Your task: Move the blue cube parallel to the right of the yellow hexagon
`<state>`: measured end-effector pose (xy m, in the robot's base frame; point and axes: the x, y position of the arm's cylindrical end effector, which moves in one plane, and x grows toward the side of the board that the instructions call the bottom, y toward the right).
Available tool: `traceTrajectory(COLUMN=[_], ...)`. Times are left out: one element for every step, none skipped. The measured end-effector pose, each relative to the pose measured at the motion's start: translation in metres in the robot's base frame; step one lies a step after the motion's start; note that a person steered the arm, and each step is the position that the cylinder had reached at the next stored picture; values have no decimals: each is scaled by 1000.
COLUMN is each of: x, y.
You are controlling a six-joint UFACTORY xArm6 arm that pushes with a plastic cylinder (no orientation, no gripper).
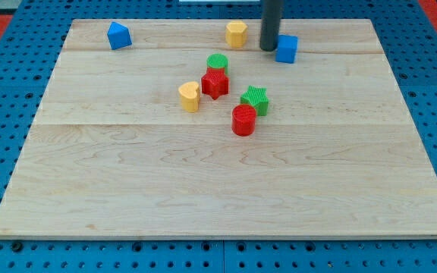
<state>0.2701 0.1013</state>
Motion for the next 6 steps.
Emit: traceTrajectory(x=[28, 58, 25, -2, -2, 8], y=[-10, -14, 18, 37, 81, 41])
